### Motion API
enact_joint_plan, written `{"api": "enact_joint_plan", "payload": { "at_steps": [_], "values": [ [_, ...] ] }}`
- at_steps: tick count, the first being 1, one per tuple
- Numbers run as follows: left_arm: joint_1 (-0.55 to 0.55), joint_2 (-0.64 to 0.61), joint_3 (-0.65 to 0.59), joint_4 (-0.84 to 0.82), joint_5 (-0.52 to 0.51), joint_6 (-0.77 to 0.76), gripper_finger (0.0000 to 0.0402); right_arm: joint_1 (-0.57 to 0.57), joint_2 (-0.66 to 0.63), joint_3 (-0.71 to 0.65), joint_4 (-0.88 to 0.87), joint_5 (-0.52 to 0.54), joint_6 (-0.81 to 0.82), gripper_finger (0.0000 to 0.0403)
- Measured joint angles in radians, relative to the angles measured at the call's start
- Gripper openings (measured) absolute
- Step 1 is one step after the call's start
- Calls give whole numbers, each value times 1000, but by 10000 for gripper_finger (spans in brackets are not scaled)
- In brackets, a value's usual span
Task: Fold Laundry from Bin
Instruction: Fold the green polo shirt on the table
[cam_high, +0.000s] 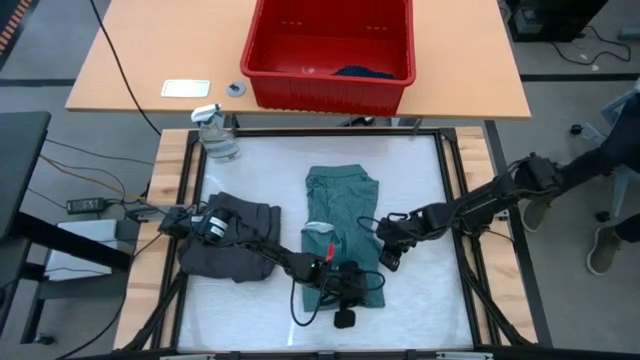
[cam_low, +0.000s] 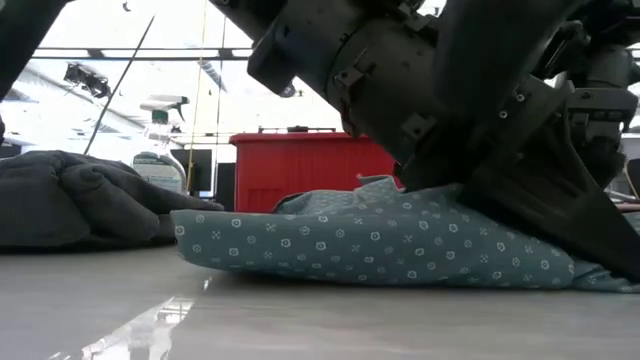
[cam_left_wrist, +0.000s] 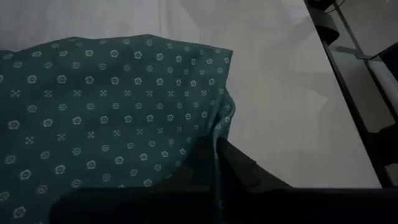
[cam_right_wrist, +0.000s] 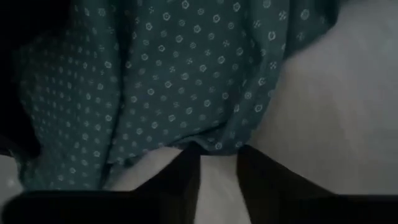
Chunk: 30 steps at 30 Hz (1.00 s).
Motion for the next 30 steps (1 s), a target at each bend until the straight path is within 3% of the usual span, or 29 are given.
{"api": "enact_joint_plan", "payload": {
  "at_steps": [4,10,21,25,30],
  "values": [
    [-3,-5,0,-5,0,-7,6,-12,2,-2,27,-7,-93,21],
    [-5,-17,-2,-11,31,-30,4,-30,2,-1,56,10,-180,6],
    [-29,-61,-4,-10,145,18,2,-43,-22,0,-9,265,-481,2],
    [-27,-61,-4,-6,139,1,3,-47,-23,0,-38,241,-499,13],
    [-6,-83,-4,-3,157,-149,32,-51,-54,0,-111,191,-395,87]
  ]
}}
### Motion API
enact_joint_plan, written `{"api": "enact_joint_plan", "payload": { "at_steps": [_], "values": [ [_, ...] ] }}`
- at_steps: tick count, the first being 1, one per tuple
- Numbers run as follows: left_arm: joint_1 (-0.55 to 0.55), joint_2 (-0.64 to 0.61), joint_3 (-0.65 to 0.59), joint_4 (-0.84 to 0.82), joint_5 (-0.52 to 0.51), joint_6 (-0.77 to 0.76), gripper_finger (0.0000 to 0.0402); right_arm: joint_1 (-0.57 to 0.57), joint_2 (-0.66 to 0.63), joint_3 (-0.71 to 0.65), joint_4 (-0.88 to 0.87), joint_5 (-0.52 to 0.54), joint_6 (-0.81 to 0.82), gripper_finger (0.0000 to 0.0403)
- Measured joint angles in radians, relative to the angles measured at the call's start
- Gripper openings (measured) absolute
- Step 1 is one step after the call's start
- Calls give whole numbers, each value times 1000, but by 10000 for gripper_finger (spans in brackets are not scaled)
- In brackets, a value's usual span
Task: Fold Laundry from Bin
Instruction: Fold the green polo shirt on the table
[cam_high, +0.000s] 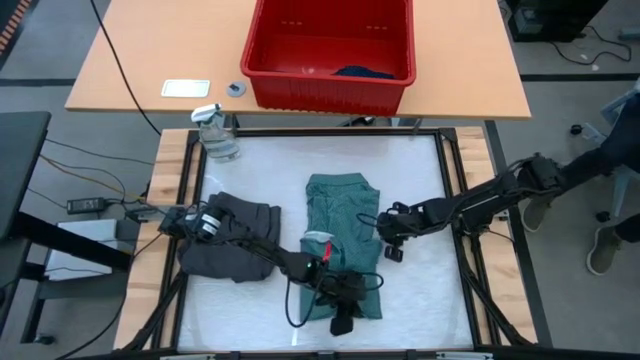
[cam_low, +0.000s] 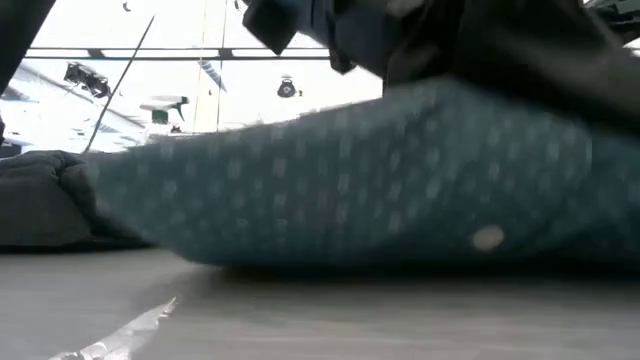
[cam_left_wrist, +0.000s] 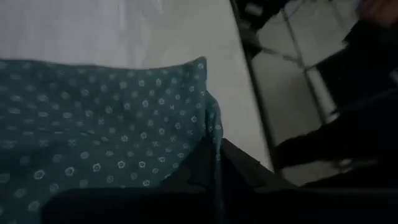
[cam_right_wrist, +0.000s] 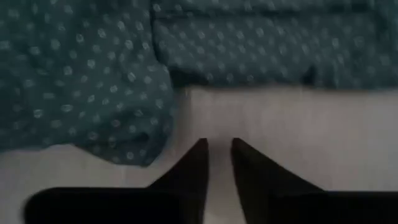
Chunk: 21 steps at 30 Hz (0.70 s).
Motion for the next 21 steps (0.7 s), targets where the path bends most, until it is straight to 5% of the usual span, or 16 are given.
{"api": "enact_joint_plan", "payload": {
  "at_steps": [8,16,21],
  "values": [
    [24,-122,2,-73,-16,-10,124,2,-175,54,-170,51,76,201],
    [-23,-277,2,-464,-46,25,174,238,-212,70,67,27,153,207],
    [-121,-291,-2,-611,-140,39,189,438,-94,129,178,137,151,208]
  ]
}}
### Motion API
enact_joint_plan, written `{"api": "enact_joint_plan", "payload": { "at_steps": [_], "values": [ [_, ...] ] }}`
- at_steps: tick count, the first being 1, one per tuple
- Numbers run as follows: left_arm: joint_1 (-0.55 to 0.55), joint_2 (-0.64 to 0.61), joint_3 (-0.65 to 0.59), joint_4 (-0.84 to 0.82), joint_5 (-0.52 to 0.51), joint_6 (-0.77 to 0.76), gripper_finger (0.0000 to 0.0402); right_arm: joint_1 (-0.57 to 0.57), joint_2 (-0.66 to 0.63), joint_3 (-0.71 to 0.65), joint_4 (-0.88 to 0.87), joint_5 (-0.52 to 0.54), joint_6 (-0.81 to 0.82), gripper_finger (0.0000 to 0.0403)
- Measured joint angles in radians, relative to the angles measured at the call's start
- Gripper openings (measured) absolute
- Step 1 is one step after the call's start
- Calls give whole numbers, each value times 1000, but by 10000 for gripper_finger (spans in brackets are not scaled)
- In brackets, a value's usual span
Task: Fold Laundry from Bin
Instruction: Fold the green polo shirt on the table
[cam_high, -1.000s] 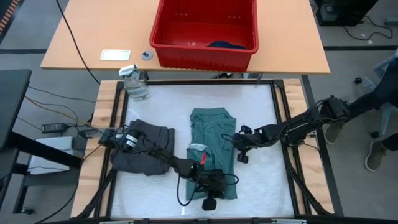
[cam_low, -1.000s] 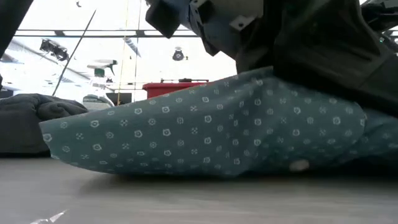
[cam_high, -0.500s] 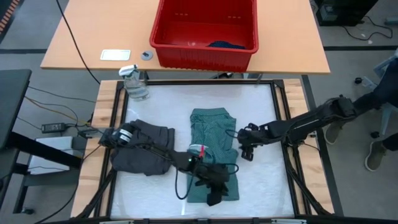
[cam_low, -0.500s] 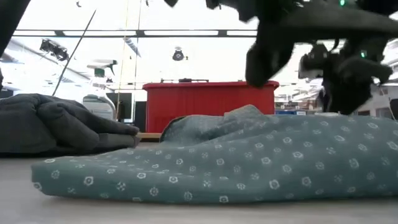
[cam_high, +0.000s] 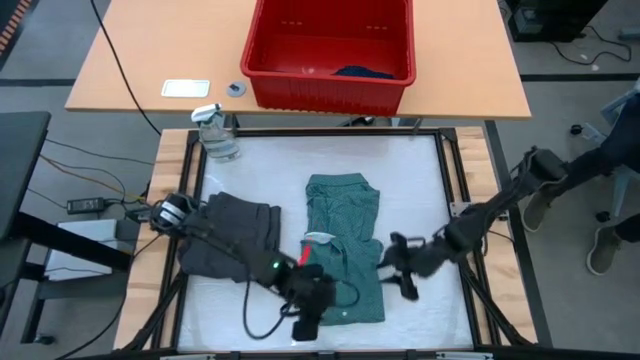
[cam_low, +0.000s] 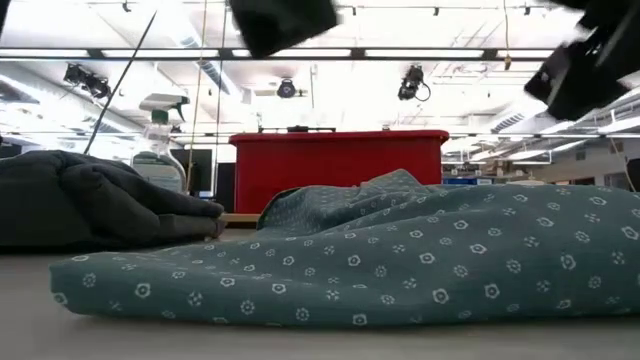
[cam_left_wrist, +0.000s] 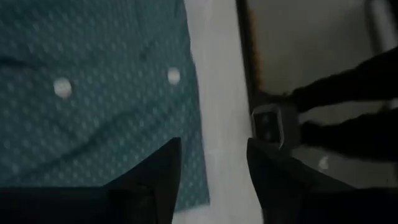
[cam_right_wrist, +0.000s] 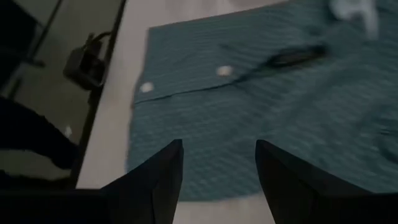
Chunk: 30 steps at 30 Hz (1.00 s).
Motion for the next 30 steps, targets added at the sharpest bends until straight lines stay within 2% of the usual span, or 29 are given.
{"api": "enact_joint_plan", "payload": {
  "at_steps": [5,12,16,22,25,30],
  "values": [
    [-76,68,-2,-44,-95,12,209,88,215,233,-160,42,-16,208],
    [-144,147,1,48,-188,-24,228,189,510,532,-311,110,170,208],
    [-172,185,-1,51,-202,-53,233,227,635,657,-449,159,278,208],
    [-191,227,1,44,-235,-71,233,246,757,747,-520,153,306,208],
    [-193,232,2,37,-298,-105,232,246,784,757,-516,145,314,204],
    [-187,234,1,31,-364,-119,196,238,808,753,-524,132,345,168]
  ]
}}
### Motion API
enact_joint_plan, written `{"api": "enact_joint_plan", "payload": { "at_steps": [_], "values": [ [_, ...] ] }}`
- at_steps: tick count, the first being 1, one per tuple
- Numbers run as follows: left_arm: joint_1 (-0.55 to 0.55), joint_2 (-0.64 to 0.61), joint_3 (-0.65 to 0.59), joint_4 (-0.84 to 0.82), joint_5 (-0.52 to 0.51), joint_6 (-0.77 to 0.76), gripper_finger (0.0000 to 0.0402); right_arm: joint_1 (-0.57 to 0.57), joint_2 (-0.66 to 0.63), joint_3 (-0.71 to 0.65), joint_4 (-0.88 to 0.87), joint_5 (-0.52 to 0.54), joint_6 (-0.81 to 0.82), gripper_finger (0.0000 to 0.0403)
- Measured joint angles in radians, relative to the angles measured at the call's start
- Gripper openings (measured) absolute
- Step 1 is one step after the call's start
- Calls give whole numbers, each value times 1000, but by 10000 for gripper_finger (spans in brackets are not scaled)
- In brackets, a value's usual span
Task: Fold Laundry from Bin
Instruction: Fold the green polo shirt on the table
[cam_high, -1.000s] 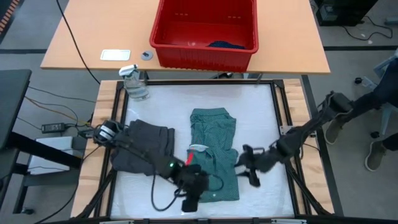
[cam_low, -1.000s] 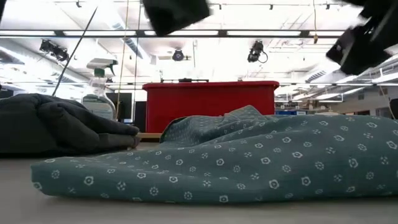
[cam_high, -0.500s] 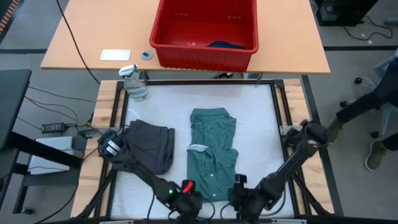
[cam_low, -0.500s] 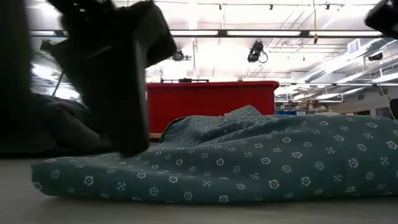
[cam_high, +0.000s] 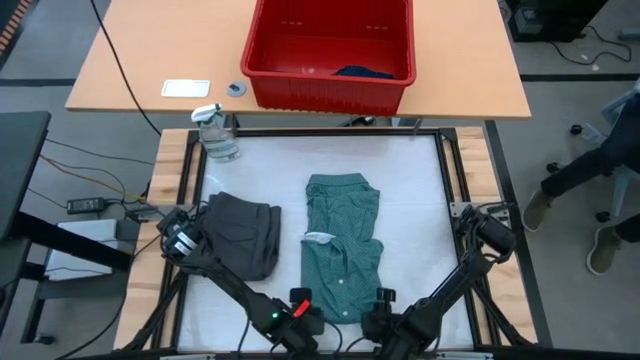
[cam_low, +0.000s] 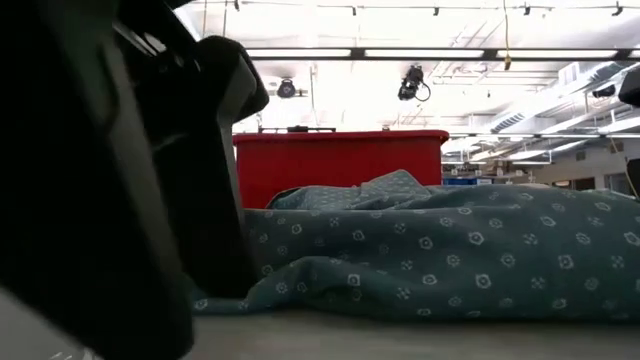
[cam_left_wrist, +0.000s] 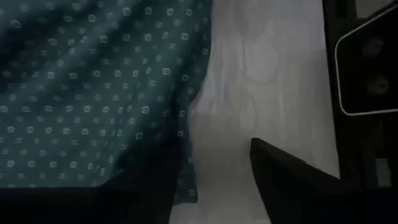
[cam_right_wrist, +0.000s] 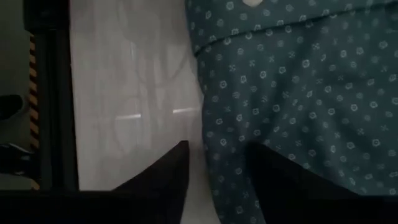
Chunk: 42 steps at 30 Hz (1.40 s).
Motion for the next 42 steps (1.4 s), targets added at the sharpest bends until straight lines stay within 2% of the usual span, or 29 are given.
{"api": "enact_joint_plan", "payload": {
  "at_steps": [4,8,11,16,20,25,29,32,35,38,42],
  "values": [
    [18,8,-1,5,-5,9,143,-17,12,3,-26,-46,23,107],
    [39,20,3,9,38,20,72,-38,12,5,-41,-122,24,22],
    [51,10,3,11,120,14,14,-49,-15,1,-45,-174,57,13],
    [37,-65,-4,-6,204,0,3,-53,-142,-3,-56,-245,63,6],
    [34,-154,-2,-11,203,17,2,-57,-252,-1,-92,-209,55,4],
    [87,-244,-3,-62,125,34,1,-101,-349,-1,-244,-175,4,2],
    [176,-315,-1,-132,33,94,1,-164,-391,-1,-405,-117,-83,2],
    [276,-337,-2,-188,17,138,1,-243,-426,-11,-483,-78,-189,1],
    [380,-344,-2,-257,56,193,1,-353,-475,-80,-460,-73,-317,1],
    [472,-344,-2,-299,112,236,0,-490,-535,-188,-383,-120,-440,0],
    [582,-344,-2,-333,119,271,0,-675,-618,-336,-255,-209,-579,0]
  ]
}}
